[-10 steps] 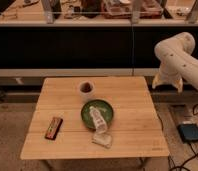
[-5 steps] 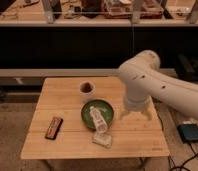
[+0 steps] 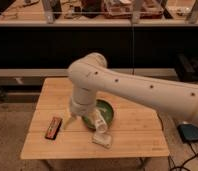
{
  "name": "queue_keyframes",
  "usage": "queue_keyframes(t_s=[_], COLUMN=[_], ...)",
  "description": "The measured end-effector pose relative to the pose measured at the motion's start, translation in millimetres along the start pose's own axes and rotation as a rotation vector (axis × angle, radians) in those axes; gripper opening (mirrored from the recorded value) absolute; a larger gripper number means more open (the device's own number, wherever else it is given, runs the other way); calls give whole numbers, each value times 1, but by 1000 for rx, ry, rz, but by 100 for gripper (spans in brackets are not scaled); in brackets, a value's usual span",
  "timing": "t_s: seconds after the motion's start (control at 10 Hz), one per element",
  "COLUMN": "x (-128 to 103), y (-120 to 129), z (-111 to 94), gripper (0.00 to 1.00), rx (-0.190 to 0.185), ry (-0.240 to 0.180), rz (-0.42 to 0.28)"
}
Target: Move the arm in a circular motion
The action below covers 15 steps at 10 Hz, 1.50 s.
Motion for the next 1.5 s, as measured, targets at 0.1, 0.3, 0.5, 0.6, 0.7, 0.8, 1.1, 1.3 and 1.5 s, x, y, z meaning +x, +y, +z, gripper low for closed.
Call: queue_keyframes(t_s=[0.1,0.3,0.5,0.6,0.7,0.8,1.1,1.3,1.5], x=[29,112,207,231,242,241,179,113,40], y=[-15,-6,94,155,213,273,417,467,474], z=[5,17,11,-3,-19,-42,-109,-134,-142], gripper=[70,70,70,70,70,70,70,70,70], rx=[43,73,-40,-117,-191,-267,-453,-512,-537], ry=[24,108,227,271,303,331,365,353,315], rz=[-48,-113,-102,-63,-12,58,318,483,616])
